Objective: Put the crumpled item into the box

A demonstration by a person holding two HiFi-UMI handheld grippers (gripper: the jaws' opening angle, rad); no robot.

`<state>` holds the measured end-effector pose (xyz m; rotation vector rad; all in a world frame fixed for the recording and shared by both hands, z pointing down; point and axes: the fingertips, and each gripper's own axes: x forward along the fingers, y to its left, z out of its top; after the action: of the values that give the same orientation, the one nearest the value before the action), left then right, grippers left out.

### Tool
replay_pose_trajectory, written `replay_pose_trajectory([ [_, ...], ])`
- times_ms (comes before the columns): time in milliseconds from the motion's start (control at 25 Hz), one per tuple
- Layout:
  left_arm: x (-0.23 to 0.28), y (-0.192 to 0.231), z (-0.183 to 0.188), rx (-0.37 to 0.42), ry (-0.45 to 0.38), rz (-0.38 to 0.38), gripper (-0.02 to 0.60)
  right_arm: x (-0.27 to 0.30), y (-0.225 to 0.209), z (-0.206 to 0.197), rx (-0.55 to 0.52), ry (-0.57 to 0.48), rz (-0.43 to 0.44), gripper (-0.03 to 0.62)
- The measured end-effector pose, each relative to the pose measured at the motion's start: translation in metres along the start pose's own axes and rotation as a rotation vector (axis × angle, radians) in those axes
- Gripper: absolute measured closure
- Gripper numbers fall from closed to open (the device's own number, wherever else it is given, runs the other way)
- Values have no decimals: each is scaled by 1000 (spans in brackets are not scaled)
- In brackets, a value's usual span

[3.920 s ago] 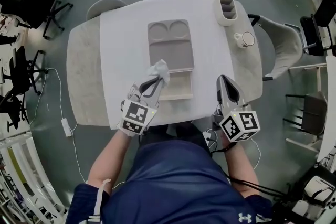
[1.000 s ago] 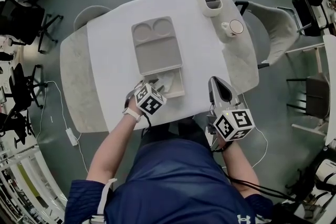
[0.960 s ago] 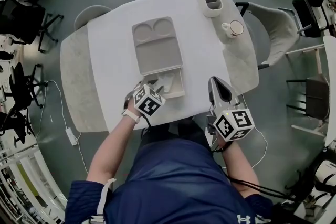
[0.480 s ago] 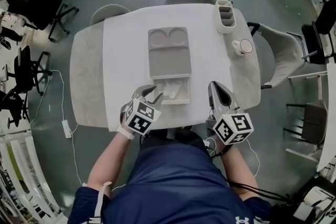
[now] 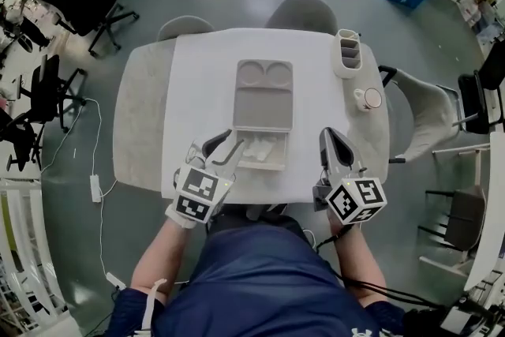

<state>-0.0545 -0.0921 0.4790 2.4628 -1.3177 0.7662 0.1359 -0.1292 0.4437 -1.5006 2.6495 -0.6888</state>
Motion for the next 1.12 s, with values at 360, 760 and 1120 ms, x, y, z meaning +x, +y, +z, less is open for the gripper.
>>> replay_pose_trajectory([
  [360,-47,6,81,29,-183,10,451,-4,14,37,-8,-72,27,592],
  [760,-98,28,159,24,-415,69,476,-11,45,78,-55,-158,36,592],
  [1120,-103,65,179,-4,-611,94,502,-14,48,105,-146,-214,-23,592],
])
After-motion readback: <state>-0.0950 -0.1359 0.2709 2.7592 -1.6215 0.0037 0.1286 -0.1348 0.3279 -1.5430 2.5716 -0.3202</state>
